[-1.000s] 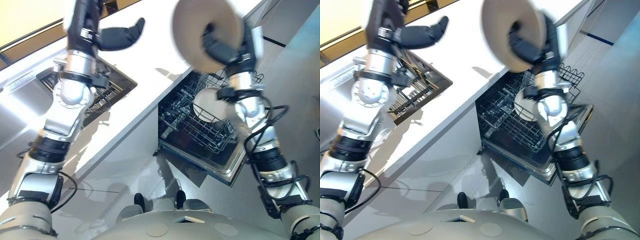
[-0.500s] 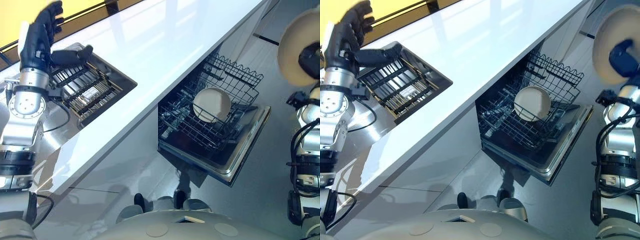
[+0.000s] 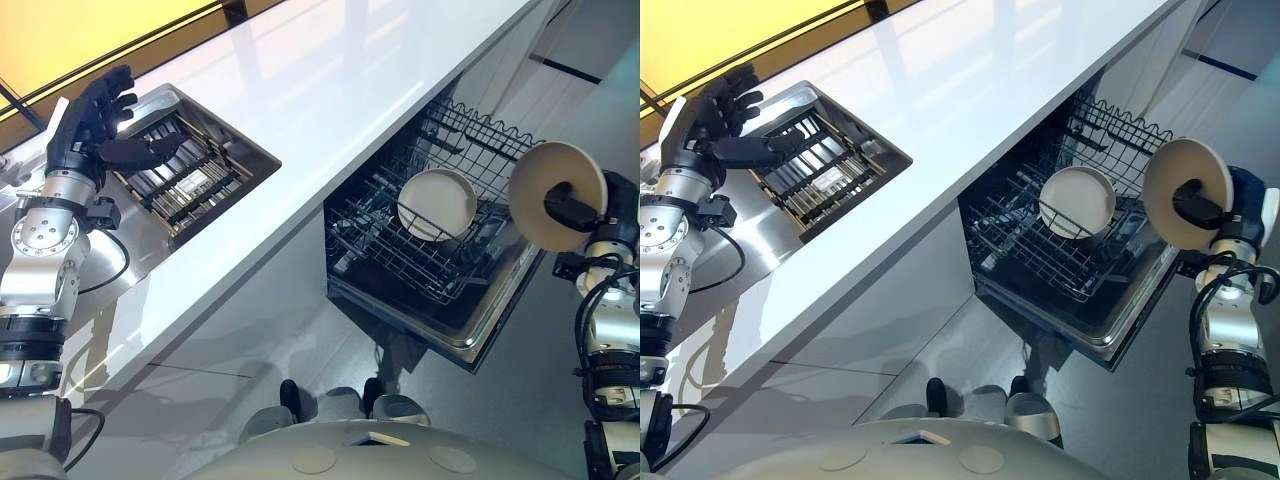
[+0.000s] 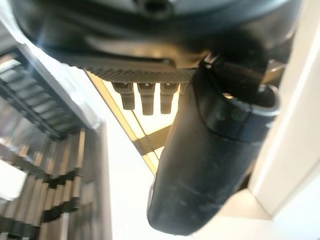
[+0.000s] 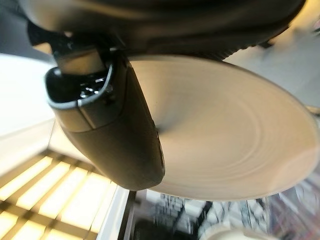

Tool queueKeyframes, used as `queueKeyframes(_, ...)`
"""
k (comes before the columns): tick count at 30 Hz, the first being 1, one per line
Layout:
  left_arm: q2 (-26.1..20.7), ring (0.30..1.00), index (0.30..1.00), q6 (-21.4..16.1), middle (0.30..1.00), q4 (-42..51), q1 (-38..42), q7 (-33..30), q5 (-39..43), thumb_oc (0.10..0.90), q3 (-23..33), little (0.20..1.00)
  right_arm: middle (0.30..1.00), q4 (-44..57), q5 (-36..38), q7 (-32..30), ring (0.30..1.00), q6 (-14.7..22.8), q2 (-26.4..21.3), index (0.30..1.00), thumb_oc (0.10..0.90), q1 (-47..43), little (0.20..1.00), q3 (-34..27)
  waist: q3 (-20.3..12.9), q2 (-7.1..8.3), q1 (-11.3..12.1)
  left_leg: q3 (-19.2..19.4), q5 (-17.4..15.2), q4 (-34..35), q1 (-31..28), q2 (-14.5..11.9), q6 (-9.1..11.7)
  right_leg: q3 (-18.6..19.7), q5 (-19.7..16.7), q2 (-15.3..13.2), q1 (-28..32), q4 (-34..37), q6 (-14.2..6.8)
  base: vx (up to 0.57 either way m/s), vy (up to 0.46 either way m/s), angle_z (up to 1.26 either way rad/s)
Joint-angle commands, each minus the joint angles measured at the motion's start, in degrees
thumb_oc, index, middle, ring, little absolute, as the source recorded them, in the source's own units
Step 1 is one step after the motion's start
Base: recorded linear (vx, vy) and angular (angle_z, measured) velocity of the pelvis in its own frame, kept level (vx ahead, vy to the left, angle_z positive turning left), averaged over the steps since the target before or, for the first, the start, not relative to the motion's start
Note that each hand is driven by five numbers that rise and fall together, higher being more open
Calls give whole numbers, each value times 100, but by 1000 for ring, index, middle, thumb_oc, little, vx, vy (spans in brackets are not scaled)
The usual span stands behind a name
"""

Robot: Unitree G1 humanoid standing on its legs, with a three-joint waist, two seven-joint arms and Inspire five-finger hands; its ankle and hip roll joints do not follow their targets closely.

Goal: Pick up plates and place into dishwasher.

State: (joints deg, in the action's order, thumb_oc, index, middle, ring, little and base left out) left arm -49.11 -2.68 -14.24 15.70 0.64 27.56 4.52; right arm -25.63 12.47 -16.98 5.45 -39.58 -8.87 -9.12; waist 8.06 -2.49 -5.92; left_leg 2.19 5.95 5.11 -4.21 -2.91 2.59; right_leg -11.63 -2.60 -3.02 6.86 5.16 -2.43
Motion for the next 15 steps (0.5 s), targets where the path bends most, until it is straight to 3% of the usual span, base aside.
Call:
queueKeyframes(1, -197, 900, 900, -516, 900, 150, 281, -43, 149, 800, 634, 900, 300, 792, -420, 192, 300, 807, -594, 300, 100, -635, 200, 196, -263, -55, 152, 157, -540, -422, 180, -31, 155, -31, 1085, 188, -542, -1440, -132, 3, -30, 13)
queueKeyframes(15, -73, 900, 900, -622, 900, -316, 271, 85, 115, 800, 565, 900, 300, 646, -734, 716, 300, 163, -352, 300, 100, -1003, 200, 1209, -97, -66, 287, 85, -492, -545, 347, -102, 219, -104, 1147, 218, -490, -1439, -27, 17, -8, 12)
